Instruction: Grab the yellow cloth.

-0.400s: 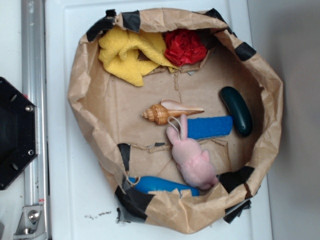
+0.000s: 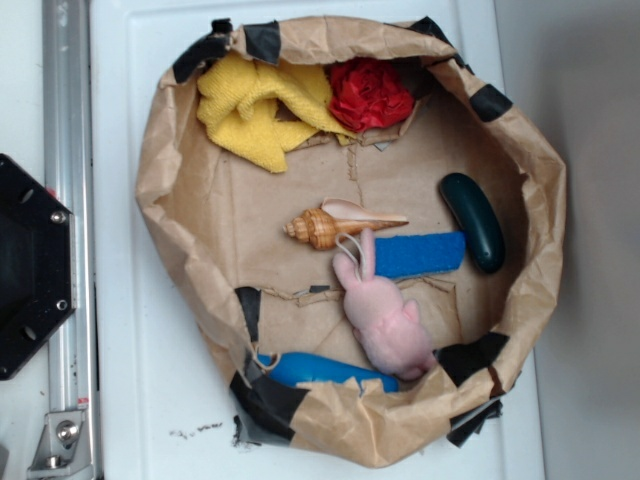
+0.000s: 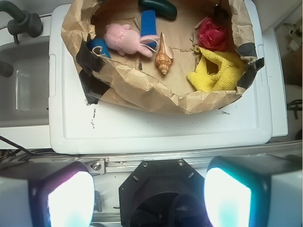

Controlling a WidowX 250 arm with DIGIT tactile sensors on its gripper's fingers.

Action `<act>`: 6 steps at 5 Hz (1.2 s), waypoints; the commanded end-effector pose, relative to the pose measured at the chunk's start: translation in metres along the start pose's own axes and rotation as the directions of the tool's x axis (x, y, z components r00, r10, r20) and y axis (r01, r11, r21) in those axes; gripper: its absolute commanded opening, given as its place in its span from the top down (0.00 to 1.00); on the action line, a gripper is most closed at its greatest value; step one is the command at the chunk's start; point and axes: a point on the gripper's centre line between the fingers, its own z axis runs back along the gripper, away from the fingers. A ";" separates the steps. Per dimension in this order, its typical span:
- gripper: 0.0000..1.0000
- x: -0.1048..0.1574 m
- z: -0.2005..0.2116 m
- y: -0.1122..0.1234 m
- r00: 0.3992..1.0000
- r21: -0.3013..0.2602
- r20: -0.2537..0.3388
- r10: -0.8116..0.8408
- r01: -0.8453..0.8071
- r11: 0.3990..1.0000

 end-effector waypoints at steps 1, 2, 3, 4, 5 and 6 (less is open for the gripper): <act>0.00 0.087 -0.050 0.034 0.995 0.124 0.066 -0.070 0.061 0.990; 0.00 0.107 -0.087 0.044 0.989 0.156 0.065 -0.136 0.125 0.980; 0.00 0.112 -0.133 0.055 0.986 0.183 0.006 -0.166 0.162 0.970; 0.00 0.103 -0.170 0.056 0.971 0.156 -0.012 -0.239 0.238 0.959; 0.00 0.089 -0.190 0.073 0.962 0.176 -0.107 -0.249 0.265 0.948; 0.00 0.076 -0.184 0.096 0.972 0.196 -0.128 -0.199 0.221 0.955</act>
